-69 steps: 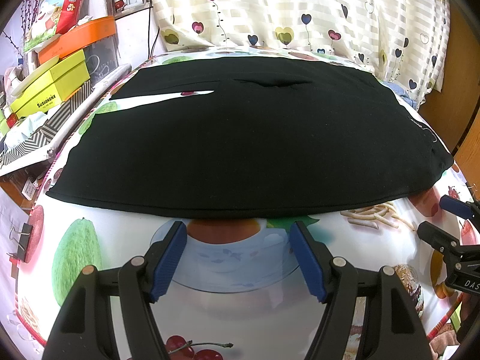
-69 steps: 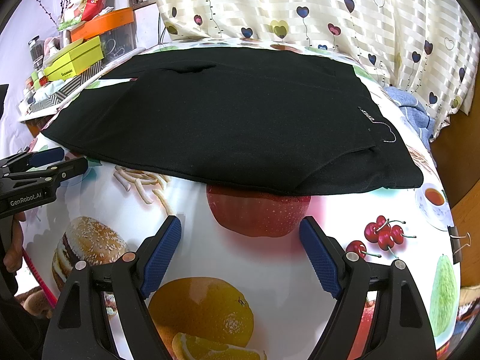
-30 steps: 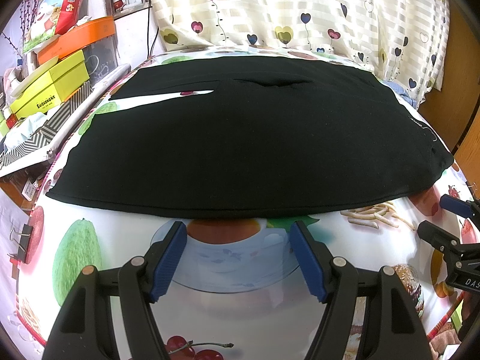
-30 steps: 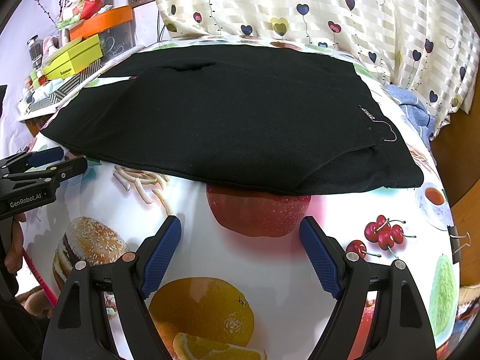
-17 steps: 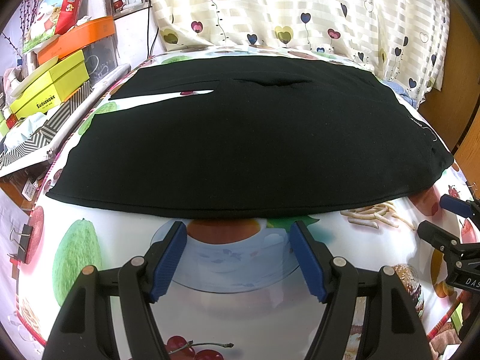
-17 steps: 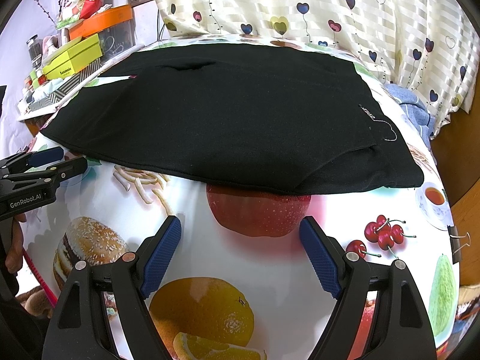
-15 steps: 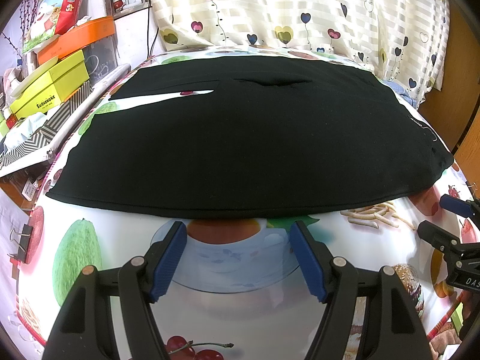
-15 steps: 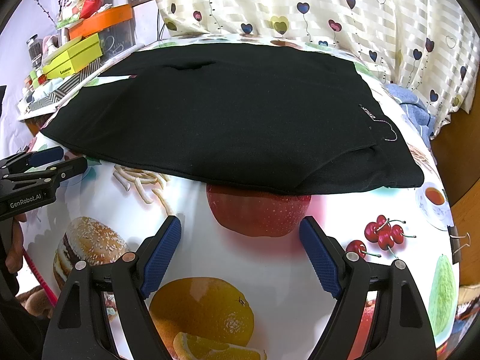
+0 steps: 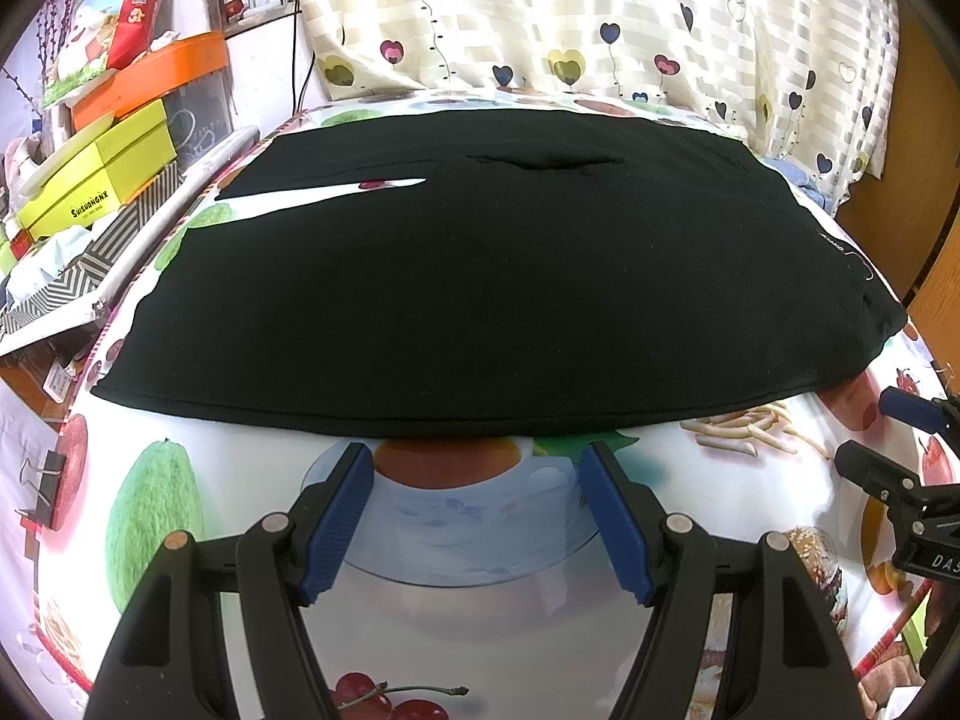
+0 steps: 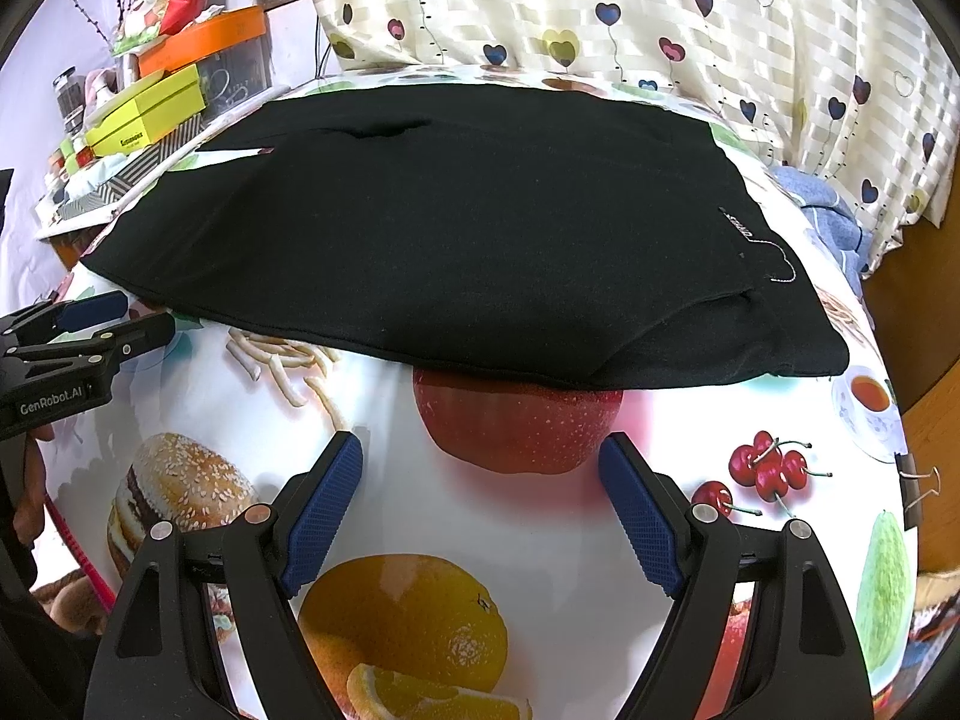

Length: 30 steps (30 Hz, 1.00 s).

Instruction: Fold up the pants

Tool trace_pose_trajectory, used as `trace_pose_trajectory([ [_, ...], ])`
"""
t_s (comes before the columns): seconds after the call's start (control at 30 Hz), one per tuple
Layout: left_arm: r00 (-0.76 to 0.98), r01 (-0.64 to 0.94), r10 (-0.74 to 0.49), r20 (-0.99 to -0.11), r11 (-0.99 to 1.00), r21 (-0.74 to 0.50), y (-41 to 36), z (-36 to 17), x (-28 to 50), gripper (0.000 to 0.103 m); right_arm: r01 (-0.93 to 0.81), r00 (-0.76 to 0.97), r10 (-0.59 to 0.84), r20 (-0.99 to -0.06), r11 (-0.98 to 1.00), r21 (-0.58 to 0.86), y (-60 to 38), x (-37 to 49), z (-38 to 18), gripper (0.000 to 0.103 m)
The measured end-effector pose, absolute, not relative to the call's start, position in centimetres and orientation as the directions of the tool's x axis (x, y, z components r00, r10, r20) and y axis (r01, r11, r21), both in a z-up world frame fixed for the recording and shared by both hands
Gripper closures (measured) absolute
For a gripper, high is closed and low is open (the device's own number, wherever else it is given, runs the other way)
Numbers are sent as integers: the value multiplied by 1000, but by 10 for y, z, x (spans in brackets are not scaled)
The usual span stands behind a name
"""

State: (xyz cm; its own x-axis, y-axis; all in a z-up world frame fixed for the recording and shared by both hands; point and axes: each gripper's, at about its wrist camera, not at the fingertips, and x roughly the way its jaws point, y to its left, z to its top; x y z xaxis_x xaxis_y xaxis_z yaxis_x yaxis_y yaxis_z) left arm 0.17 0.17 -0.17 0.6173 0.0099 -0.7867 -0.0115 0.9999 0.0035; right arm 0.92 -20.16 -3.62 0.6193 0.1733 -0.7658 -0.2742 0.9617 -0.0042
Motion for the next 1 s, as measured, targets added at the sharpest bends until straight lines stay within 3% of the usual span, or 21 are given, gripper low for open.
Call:
trace_pose_trajectory([
  [0.37,610,2,1,-792,1000,3,1,-1,3,30,-339,598,211,-774,941,-4,-201,4,-34,22],
  [1.0,646,72,-72,-760,997,-34,-3,33,13,40,-444,606,304,-735,896,4,-184,13,0,22],
])
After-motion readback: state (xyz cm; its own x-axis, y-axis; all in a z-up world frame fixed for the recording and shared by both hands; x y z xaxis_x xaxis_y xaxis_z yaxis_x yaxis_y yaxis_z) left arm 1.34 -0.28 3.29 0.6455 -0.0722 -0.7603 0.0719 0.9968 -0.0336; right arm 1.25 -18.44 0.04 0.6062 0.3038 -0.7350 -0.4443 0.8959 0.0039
